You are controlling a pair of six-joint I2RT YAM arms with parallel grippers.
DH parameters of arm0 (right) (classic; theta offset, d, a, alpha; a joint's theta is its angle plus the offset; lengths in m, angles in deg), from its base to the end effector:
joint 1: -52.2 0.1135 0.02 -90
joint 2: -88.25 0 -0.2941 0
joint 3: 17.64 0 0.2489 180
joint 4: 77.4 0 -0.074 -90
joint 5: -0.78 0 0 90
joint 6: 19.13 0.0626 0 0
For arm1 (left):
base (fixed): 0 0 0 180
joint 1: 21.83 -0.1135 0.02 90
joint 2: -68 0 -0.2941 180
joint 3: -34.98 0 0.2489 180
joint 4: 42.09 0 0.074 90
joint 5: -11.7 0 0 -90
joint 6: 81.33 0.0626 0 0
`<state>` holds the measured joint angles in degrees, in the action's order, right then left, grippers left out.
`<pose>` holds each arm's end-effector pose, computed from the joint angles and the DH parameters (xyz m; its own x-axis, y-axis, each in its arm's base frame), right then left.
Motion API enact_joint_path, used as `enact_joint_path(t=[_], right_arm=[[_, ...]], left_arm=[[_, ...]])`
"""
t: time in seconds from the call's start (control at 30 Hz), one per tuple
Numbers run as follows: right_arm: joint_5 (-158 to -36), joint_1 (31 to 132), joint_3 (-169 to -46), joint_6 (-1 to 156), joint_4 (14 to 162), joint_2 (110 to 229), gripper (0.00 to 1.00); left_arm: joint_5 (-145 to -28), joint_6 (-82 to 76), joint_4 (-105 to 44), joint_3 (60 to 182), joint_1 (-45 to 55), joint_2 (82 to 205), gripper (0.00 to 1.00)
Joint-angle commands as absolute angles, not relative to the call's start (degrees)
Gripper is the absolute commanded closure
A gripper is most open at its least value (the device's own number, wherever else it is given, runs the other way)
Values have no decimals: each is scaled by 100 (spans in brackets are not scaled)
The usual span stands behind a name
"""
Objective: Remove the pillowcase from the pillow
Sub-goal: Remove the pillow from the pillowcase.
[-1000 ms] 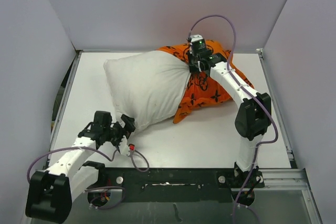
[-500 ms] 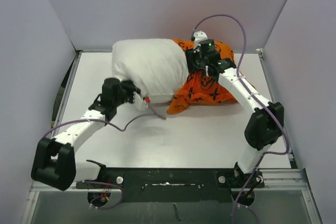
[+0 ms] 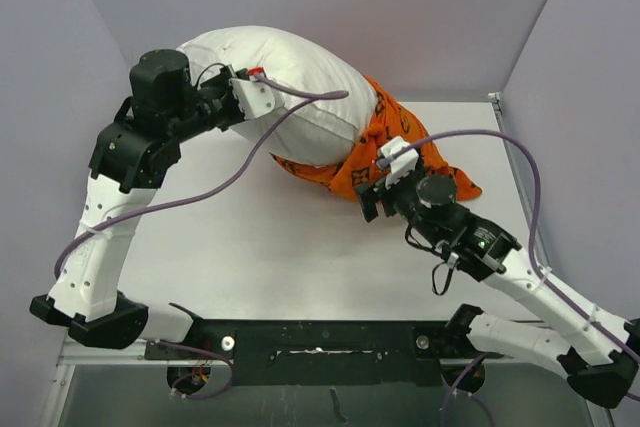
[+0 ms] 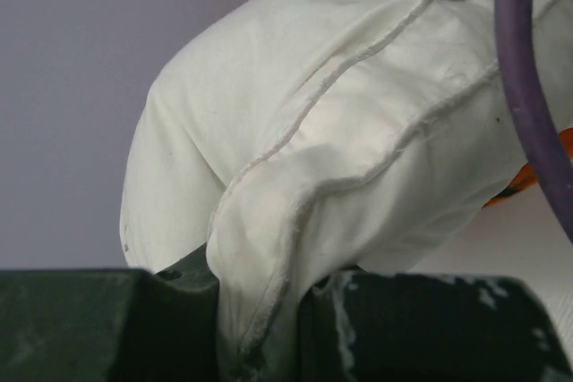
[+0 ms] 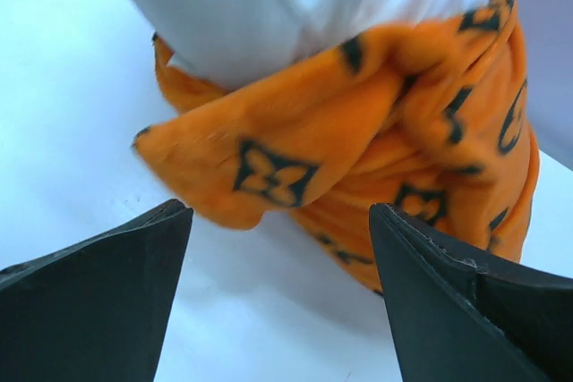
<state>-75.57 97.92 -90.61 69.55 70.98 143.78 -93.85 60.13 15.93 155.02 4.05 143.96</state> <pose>0.1654 0.1484 0.3975 -0.1586 -0.1947 -0.9679 -0.5398 0.8380 -0.0801 0.2246 -0.1276 0.5396 0.3770 0.6547 -0.6552 0.5774 0.3870 0.7189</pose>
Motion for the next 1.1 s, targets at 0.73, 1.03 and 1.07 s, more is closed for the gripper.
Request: enact_joint_path(t=[0.73,1.03,1.07], right_arm=[[-7043,9012,-9125,8823,7659,15477,13],[-7439,9005,-9145,9533,8880,16152,26],[-7336,8974,-9187,9538,8841,16186,37]], left_arm=[[-6398,5343,2909,19901,2792,16191,100],[-6504,5325,3040,19737,2793,16034,100],[-6521,5327,3039,19749,2799,16022,100]])
